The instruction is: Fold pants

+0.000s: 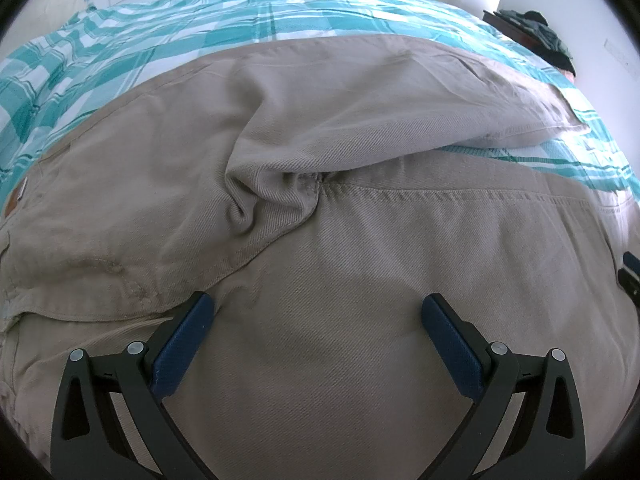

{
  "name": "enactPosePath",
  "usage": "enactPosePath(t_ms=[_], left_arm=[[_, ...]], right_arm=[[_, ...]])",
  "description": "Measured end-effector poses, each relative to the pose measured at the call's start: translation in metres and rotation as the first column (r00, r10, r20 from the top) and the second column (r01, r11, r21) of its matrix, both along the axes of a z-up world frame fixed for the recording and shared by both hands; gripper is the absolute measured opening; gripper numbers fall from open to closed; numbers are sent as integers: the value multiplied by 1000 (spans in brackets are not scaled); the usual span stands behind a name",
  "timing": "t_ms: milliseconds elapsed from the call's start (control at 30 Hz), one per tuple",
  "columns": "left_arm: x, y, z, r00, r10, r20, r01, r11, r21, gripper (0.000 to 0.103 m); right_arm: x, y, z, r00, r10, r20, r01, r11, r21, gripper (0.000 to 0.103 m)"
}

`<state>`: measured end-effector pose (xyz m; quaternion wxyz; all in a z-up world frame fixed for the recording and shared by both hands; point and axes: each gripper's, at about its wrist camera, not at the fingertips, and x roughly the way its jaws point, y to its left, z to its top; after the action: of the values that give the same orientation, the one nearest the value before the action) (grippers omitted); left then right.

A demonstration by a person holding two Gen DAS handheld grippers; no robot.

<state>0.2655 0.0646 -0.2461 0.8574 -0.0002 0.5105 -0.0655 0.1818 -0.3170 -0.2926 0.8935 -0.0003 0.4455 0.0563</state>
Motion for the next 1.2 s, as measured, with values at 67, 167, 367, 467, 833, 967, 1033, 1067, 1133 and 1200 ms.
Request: enactPosePath(t_ms=[67,167,367,467,833,967,1033,1067,1133,1200], left_arm=[[0,0,0,1000,0,0,0,1000,0,103],[0,0,0,1000,0,0,0,1000,0,103],[0,0,0,1000,0,0,0,1000,0,103],[0,0,0,1000,1,0,-1,1000,0,103],[0,0,0,1000,1,0,-1,1000,0,103],[0,0,0,1000,1,0,-1,1000,0,103],[0,0,0,1000,1,0,-1,1000,0,103],[0,0,0,1000,1,0,-1,1000,0,103],[0,0,0,1000,1,0,-1,1000,0,103],[0,0,0,1000,1,0,-1,1000,0,103]], right_arm=[[0,0,0,1000,0,1,0,1000,0,86],[0,0,0,1000,-1,1,1,1000,1,86],[1,1,0,1000,0,2,0,1000,0,86],[1,1,0,1000,-2,2,2,1000,1,86],[4,2,-1,1000,-3,3,3,1000,1,86],[4,2,-2,1000,-2,4,2,1000,2,86],[5,2,-2,1000,-2,4,2,1000,1,86],[5,2,-2,1000,-2,4,2,1000,1,86],[5,3,-2,1000,-2,5,2,1000,1,86],[5,3,-2,1000,-3,5,3,1000,2,86]])
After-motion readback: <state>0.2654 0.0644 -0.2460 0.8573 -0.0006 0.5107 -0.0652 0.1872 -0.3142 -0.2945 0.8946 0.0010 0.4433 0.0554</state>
